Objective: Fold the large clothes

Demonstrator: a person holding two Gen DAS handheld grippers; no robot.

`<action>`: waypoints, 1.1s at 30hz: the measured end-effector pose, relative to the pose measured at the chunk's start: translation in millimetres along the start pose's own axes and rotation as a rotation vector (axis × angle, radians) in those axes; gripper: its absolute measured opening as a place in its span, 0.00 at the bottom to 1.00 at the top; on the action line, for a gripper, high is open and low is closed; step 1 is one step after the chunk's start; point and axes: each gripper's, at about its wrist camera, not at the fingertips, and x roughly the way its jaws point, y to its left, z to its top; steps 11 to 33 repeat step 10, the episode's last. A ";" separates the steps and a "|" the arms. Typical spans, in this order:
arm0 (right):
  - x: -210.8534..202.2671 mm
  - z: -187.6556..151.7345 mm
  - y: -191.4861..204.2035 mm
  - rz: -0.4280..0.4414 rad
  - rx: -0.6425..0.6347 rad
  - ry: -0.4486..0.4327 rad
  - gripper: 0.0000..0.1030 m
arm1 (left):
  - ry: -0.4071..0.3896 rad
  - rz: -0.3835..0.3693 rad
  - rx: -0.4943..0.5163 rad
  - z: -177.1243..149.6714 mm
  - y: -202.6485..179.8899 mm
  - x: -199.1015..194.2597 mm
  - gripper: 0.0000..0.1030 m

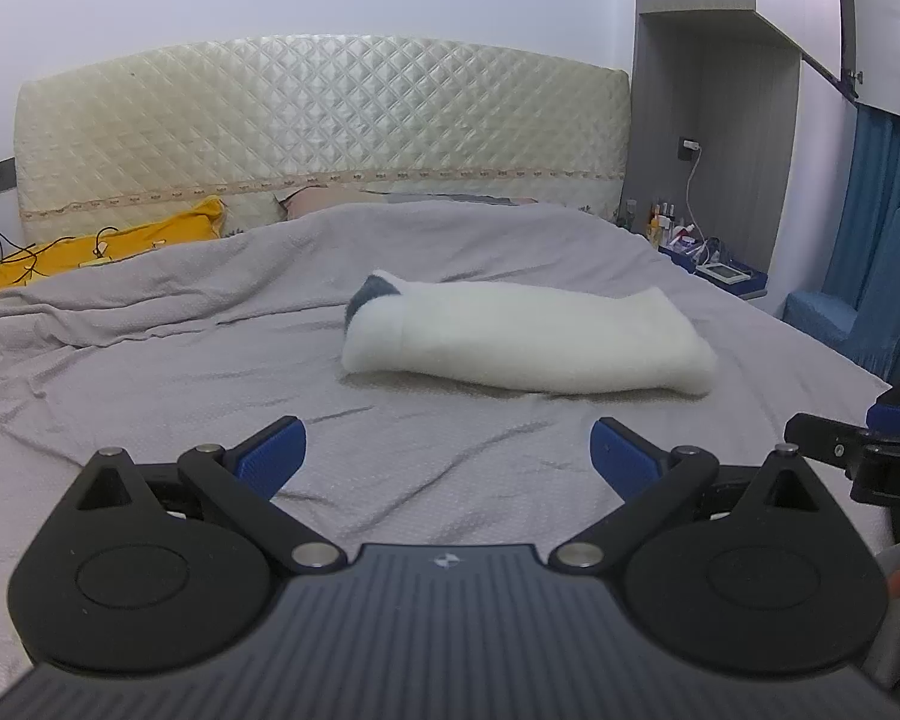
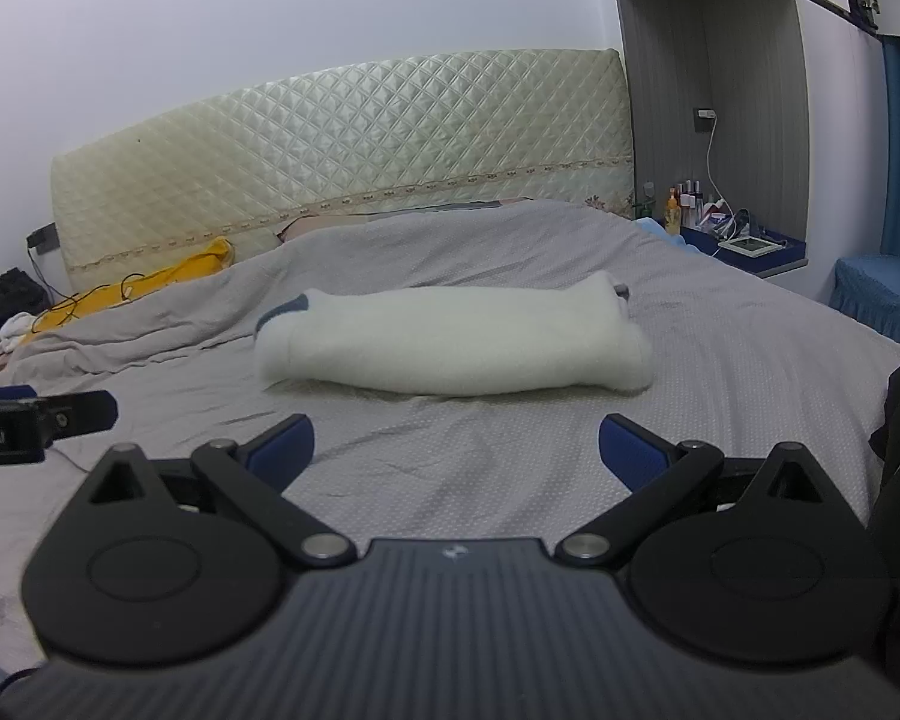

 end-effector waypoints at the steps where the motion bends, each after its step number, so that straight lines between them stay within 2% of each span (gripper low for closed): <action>1: 0.0 0.0 0.1 0.000 -0.001 0.000 1.00 | 0.000 0.001 0.000 0.2 0.6 0.3 0.99; 33: -0.9 0.0 0.4 -0.001 -0.001 0.001 1.00 | -0.005 -0.002 -0.006 -0.8 -1.0 -0.8 1.00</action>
